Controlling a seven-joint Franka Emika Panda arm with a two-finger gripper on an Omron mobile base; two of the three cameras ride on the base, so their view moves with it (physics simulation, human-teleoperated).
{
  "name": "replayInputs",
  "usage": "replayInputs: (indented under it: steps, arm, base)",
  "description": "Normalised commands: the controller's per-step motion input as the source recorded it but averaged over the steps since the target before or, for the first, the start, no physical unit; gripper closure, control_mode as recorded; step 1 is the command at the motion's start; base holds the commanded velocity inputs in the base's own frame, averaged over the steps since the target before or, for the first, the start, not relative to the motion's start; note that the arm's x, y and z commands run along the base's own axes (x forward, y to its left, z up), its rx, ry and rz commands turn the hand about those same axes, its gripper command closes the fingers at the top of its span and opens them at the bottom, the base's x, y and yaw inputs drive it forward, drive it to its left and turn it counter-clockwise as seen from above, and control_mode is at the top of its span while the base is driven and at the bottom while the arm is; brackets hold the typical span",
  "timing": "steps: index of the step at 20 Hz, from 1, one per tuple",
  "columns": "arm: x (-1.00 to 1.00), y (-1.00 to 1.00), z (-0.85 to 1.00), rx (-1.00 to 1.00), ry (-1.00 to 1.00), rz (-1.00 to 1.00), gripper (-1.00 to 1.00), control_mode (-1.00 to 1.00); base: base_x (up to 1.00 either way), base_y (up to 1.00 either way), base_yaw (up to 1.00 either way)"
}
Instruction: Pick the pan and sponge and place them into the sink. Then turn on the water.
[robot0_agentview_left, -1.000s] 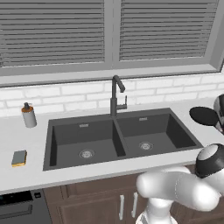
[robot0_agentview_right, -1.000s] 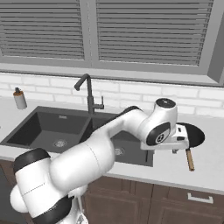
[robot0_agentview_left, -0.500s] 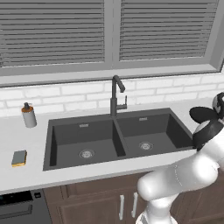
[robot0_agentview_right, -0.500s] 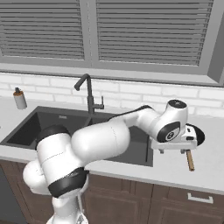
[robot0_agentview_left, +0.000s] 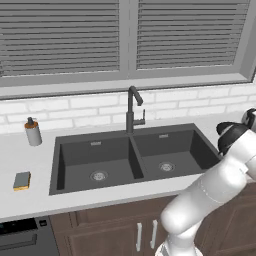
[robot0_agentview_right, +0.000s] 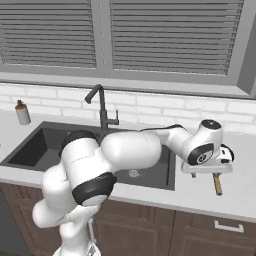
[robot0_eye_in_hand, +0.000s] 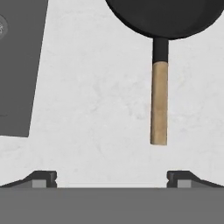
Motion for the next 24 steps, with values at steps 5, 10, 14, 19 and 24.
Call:
replayInputs:
  steps: [5,10,14,19,24]
  arm:
    - [0.28,-0.33,-0.27,0.01,0.05,0.0,-1.0,-1.0]
    - [0.25,-0.41,-0.27,0.03,0.05,0.0,-1.0,-1.0]
    - [0.18,-0.35,-0.35,0.03,0.06,0.0,-1.0,-1.0]
    - [0.13,-0.32,-0.4,0.06,0.06,0.0,-1.0,-1.0]
    - [0.03,-0.12,-0.45,0.04,0.01,0.0,-1.0,-1.0]
  base:
    - [0.0,0.0,0.0]
    - [0.0,0.0,0.0]
    - [0.0,0.0,0.0]
    - [0.0,0.0,0.0]
    - [0.0,0.0,0.0]
